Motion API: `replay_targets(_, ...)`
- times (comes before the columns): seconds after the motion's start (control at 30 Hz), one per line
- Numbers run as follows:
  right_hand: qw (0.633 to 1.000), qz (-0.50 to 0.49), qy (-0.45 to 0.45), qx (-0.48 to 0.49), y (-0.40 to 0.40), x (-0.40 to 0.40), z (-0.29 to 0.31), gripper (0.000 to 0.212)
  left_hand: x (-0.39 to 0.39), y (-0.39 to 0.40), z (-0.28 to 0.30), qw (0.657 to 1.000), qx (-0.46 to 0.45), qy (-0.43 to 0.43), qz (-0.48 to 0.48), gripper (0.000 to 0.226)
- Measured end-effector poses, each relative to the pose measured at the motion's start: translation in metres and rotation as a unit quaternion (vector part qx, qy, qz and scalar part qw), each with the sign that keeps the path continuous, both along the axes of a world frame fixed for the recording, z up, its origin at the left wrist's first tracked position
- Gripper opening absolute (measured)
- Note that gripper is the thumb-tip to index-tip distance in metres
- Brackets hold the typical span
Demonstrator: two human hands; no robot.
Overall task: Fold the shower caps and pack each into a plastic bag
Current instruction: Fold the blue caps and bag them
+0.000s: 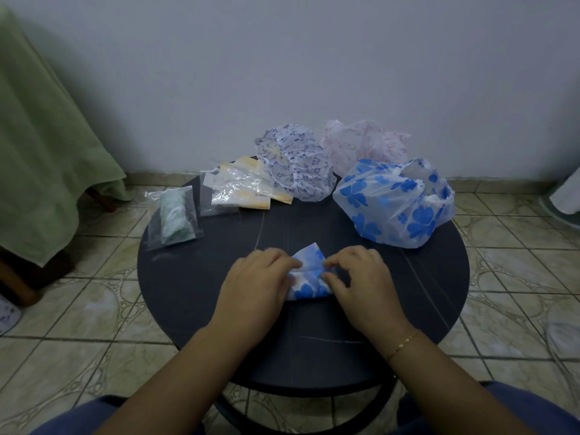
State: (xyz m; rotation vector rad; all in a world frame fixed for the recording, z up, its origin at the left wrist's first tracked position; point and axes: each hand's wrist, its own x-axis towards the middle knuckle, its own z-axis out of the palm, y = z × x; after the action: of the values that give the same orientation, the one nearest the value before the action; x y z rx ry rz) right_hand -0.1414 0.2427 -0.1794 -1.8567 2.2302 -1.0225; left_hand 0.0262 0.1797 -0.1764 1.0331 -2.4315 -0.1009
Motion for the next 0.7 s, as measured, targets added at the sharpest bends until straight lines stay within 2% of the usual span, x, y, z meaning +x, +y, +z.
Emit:
replay_targets(0.07, 0.996, 0.036, 0.082, -0.019, 0.000, 0.000, -0.002, 0.009, -0.002, 0.002, 0.000, 1.000, -0.001, -0.022, -0.019, 0.029)
replay_targets(0.13, 0.993, 0.050, 0.111, 0.006, 0.000, 0.000, -0.001, 0.018, -0.003, 0.003, -0.001, 0.999, -0.011, -0.031, -0.012, 0.030)
replay_targets(0.2, 0.991, 0.066, 0.091, 0.075, 0.000, -0.005, 0.000, 0.026, -0.003, 0.007, 0.001, 0.999, 0.025, -0.042, 0.003, 0.028)
replay_targets(0.27, 0.987, 0.086, 0.067, 0.117, 0.000, -0.010, 0.002, 0.030, -0.003, 0.008, 0.001, 0.997, 0.049, -0.060, 0.005, 0.041)
replay_targets(0.33, 0.984, 0.102, 0.048, 0.140, 0.001, -0.012, 0.005, 0.035, -0.002, 0.006, -0.001, 0.998, 0.030, -0.061, 0.002, 0.047)
replay_targets(0.43, 0.977, 0.112, 0.052, 0.172, 0.002, -0.013, 0.008, 0.042, -0.002, 0.002, -0.002, 0.998, 0.036, -0.056, 0.003, 0.043)
replay_targets(0.47, 0.979, 0.108, 0.039, 0.167, 0.002, -0.014, 0.008, 0.040, -0.002, 0.001, -0.003, 0.998, 0.030, -0.056, 0.000, 0.045)
replay_targets(0.53, 0.984, 0.090, -0.039, 0.151, 0.002, -0.016, 0.006, 0.031, -0.002, 0.000, -0.001, 0.999, 0.006, -0.045, -0.001, 0.050)
replay_targets(0.6, 0.978, 0.071, -0.137, 0.143, 0.000, -0.017, 0.005, 0.020, -0.001, 0.003, 0.001, 0.999, 0.030, -0.037, 0.020, 0.045)
replay_targets(0.7, 0.971, 0.048, -0.203, 0.120, -0.004, -0.016, 0.004, 0.014, -0.007, 0.003, 0.000, 0.998, 0.037, 0.008, 0.047, 0.036)
